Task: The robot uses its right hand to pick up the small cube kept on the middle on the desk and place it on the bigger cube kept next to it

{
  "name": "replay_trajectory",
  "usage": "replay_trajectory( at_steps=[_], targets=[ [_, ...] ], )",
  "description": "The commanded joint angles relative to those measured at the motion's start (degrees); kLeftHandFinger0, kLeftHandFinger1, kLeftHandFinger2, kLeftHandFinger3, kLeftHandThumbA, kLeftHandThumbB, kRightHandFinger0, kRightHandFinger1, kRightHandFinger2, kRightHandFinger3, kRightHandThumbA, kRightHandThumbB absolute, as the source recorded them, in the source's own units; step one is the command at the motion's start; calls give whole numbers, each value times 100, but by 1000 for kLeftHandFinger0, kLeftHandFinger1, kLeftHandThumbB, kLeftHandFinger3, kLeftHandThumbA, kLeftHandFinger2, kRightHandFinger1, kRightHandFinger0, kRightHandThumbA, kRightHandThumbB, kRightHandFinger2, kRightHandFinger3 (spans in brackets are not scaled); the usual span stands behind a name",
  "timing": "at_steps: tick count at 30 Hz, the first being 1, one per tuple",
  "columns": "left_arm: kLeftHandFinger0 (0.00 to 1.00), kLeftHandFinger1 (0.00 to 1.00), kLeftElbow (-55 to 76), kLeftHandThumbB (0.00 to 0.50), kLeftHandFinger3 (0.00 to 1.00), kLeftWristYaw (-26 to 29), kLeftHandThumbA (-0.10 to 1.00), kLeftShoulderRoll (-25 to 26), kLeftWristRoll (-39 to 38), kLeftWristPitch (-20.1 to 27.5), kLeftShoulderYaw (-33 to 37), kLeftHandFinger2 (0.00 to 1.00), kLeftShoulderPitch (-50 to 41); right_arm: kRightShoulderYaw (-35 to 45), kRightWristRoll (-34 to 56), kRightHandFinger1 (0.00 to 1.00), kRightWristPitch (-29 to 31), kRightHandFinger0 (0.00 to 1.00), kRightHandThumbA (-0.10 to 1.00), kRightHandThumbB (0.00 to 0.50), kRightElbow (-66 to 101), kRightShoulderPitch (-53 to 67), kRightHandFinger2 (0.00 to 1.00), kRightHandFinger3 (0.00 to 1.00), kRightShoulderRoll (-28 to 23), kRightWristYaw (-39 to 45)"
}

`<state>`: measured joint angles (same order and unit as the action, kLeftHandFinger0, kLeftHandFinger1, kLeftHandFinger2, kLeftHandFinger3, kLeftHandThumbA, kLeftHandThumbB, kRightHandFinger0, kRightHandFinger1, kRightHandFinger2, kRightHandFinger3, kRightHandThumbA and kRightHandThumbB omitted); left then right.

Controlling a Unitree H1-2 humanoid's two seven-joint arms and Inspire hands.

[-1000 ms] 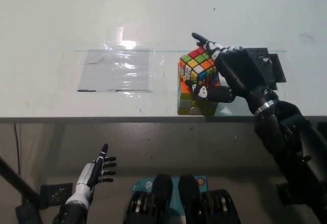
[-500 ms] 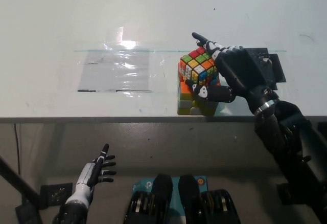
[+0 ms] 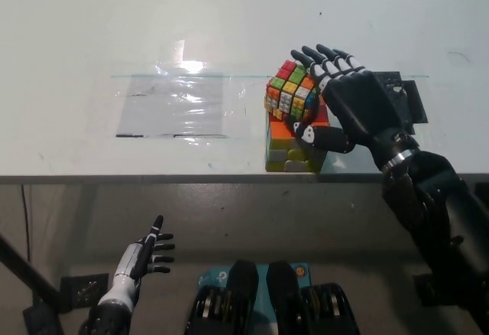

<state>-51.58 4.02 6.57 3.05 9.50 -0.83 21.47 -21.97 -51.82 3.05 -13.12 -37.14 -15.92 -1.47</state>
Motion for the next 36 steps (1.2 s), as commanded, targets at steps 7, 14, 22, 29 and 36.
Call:
replay_trajectory(
  at_steps=[7,14,22,29,36],
  targets=[
    [613,614,121,97,672,70,940,16,-7,152,-30,673,108,-78,-225,1000,-154,1000,1000,500,384,-171,1000,1000,-64,203],
    [610,614,66,113,687,58,953,12,-20,133,-35,680,120,-17,1,1000,-26,1000,1000,500,602,-55,1000,1000,-51,190],
    [671,658,-19,103,737,2,970,28,-51,169,-42,731,116,176,220,1000,-149,1000,1000,500,1454,311,1000,1000,-284,634],
    [613,606,28,107,679,86,944,18,-30,158,-62,673,54,627,313,1000,-260,1000,970,500,2433,916,1000,1000,-699,921],
    [621,604,-8,109,705,55,964,30,-33,201,-60,675,42,1136,712,1000,-246,1000,893,500,3417,1950,1000,1000,-972,1049]
  ],
)
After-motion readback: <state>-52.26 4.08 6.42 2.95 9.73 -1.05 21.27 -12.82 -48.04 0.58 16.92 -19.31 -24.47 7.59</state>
